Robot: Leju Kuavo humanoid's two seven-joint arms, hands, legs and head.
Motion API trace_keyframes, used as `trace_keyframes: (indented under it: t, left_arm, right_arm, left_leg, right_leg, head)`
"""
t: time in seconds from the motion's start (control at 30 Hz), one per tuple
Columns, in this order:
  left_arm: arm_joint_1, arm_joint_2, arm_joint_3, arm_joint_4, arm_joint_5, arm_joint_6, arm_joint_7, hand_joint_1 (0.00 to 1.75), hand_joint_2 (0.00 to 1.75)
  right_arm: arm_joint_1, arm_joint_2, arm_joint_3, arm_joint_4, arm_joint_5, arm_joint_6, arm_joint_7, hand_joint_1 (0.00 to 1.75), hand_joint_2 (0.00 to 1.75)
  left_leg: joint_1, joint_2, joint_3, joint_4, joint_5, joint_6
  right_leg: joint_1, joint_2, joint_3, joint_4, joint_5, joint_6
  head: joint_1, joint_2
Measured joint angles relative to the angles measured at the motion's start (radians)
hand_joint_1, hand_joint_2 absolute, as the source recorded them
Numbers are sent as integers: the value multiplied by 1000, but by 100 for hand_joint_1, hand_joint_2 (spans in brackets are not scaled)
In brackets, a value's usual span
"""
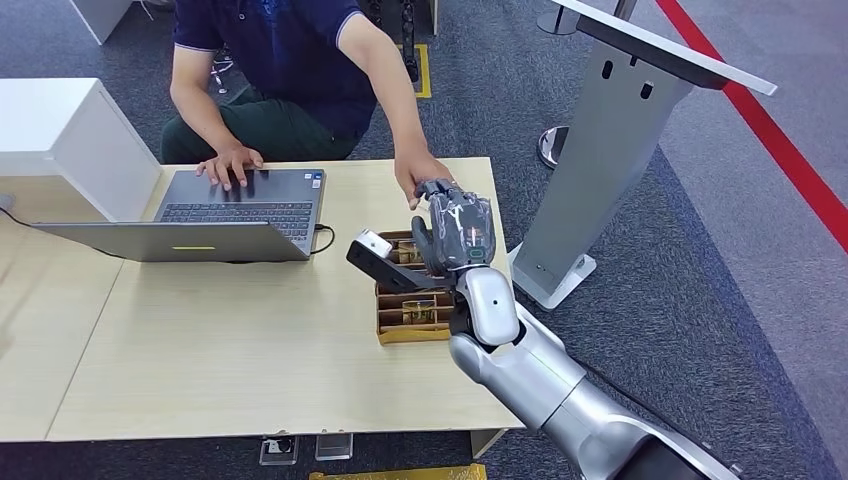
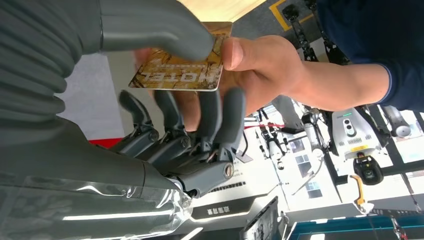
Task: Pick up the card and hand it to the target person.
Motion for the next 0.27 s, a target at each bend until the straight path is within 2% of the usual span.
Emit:
trace_keyframes:
  t: [0.03, 0.17, 0.27]
  left_arm:
    - [0, 0, 0, 0, -1, 1, -1, 0, 175]
    - [0, 0, 0, 0, 1, 9, -9, 0, 0]
    - [0, 0, 0, 0, 4, 11, -11, 0, 0]
  right_arm:
    - [-2, 2, 1, 7, 0, -2, 0, 0, 175]
    - [-7, 9, 4, 30, 2, -12, 4, 0, 175]
    - [-11, 10, 6, 40, 4, -16, 8, 0, 175]
  left_leg:
    - [0, 0, 0, 0, 0, 0]
    - [0, 0, 0, 0, 0, 0]
    - [0, 0, 0, 0, 0, 0]
  right_leg:
    - [0, 0, 0, 0, 0, 0]
    - [0, 0, 0, 0, 0, 0]
    - [0, 0, 0, 0, 0, 0]
  head:
    - [0, 0]
    - [0, 0]
    - [0, 0]
